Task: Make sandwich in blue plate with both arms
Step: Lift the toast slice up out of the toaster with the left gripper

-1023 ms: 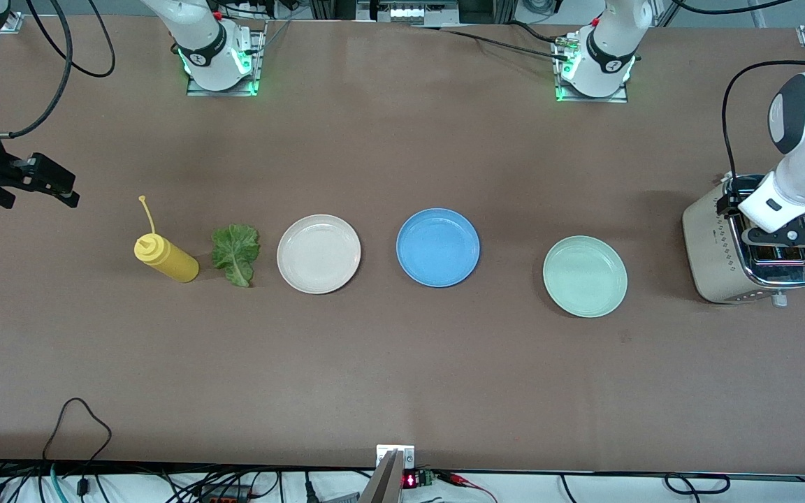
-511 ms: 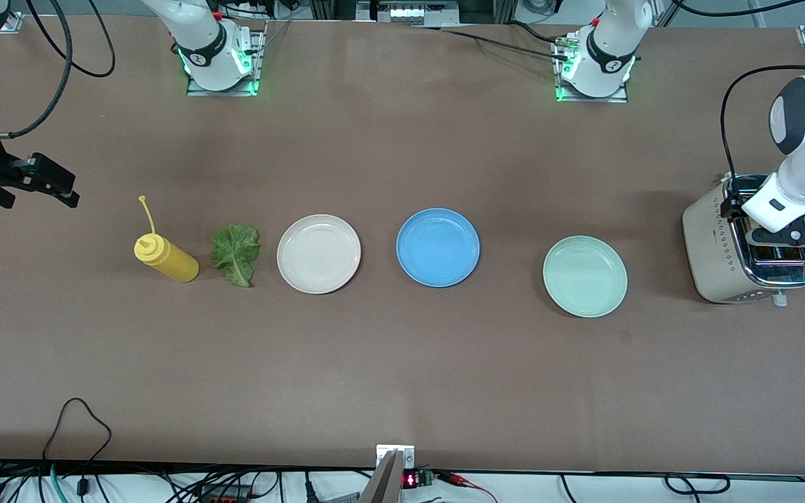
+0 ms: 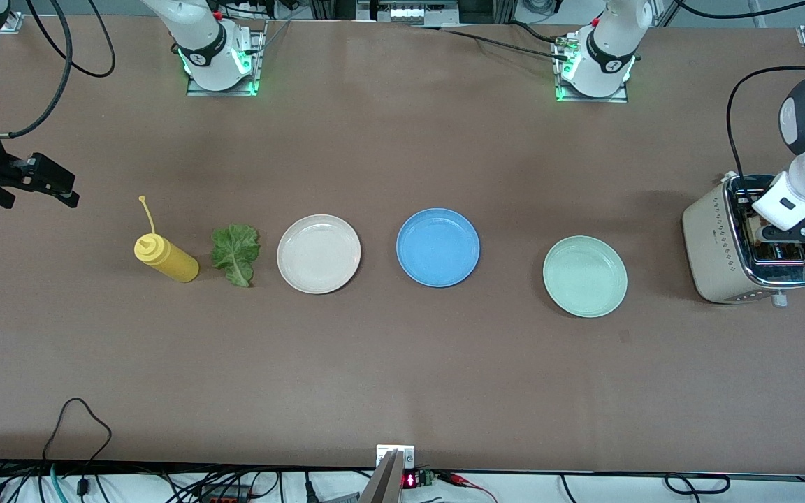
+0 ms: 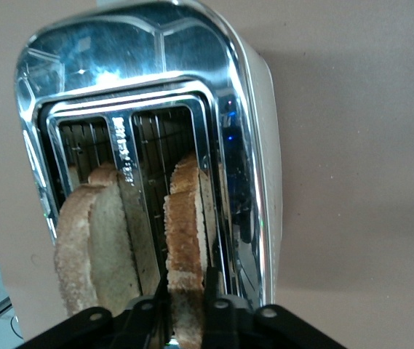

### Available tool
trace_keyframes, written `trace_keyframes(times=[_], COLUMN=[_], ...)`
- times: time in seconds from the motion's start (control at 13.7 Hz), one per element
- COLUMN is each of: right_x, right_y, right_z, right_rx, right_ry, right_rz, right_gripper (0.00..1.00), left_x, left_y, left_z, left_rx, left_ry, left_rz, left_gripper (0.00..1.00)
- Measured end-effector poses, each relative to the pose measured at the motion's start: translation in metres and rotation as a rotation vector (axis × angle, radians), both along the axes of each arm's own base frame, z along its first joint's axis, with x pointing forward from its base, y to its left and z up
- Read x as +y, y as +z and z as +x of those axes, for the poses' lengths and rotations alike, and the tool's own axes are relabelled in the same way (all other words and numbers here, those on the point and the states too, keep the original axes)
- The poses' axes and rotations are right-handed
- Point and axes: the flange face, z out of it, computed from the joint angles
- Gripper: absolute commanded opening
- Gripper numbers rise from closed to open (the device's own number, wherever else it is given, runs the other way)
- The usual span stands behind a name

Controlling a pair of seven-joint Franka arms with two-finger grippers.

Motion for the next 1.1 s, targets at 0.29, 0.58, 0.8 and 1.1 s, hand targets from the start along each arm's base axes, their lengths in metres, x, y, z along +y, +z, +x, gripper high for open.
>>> trace_keyframes(times=[0.29, 0.58, 0.8, 1.1], right_x=[0.0, 0.0, -0.002, -0.002], right_y=[0.0, 0.0, 0.001, 0.005], right_z=[0.0, 0.0, 0.0, -0.001], right_rx=[0.0, 0.0, -0.003, -0.011], right_ry=[0.0, 0.0, -0.003, -0.004], right_rz=[0.0, 0.0, 0.0, 0.0], right_gripper=[1.0, 1.0, 1.0, 1.0], left_x=[-0.001, -0.005, -0.026, -0.07], left_y=[0.006, 0.041, 0.079, 0.146], left_z=[0.002, 0.008, 0.013, 0.018], left_rx=[0.008, 0.053, 0.103, 0.149], left_ry=[0.003, 0.0, -0.003, -0.021], left_rz=[0.003, 0.018, 0.033, 0.05], left_gripper=[0.01, 0.01, 0.01, 0.01])
